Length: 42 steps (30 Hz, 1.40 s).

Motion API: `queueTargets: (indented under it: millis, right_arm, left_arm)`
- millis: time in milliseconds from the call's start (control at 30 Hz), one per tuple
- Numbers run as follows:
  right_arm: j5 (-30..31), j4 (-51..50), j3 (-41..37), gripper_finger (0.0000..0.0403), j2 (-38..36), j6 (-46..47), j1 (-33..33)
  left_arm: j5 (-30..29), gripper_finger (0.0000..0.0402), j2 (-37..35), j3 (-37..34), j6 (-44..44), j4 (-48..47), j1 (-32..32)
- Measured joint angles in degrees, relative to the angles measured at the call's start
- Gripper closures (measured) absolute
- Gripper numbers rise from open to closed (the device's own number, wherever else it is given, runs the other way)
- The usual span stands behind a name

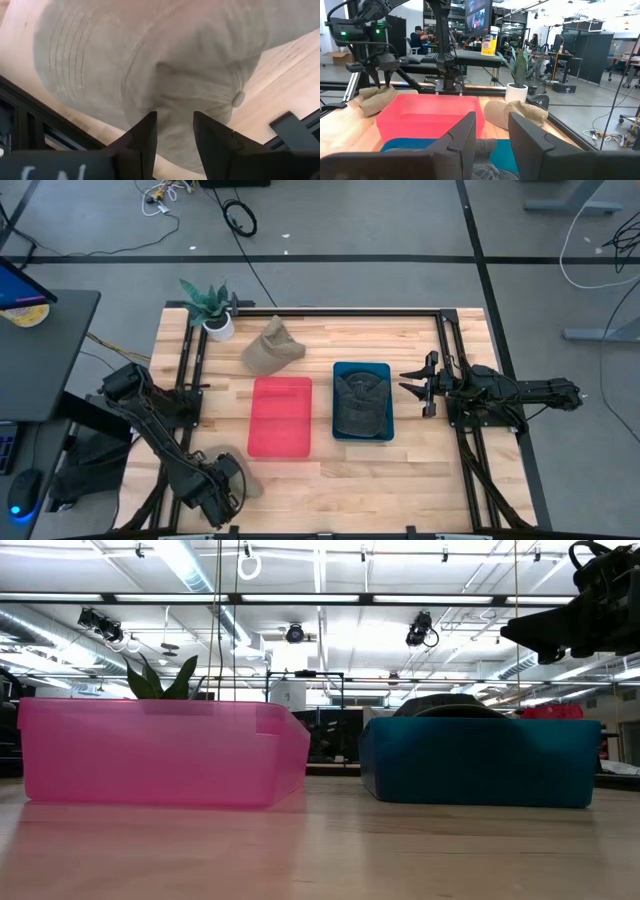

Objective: Pick & Place hat
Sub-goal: Put the bottom brown cap into the red bin

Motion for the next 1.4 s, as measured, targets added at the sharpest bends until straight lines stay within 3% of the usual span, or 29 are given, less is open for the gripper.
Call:
queueTargets:
  millis: [400,767,1400]
  right_arm:
    - [0.0,0.0,0.0,0.0285,0.0,0.0,0.0]
    - [0.0,0.0,0.0,0.0285,0.0,0.0,0.0]
    - [0.0,0.0,0.0,0.0285,0.0,0.0,0.0]
  left_arm:
    - [0.0,0.0271,-1.1,0.0,5.5,-4.2,3.0]
    - [-12.3,0.0271,-2.2,4.7,6.0,-11.2,2.2]
    - [-12.8,0.0271,1.1,4.7,8.0,-10.2,0.3]
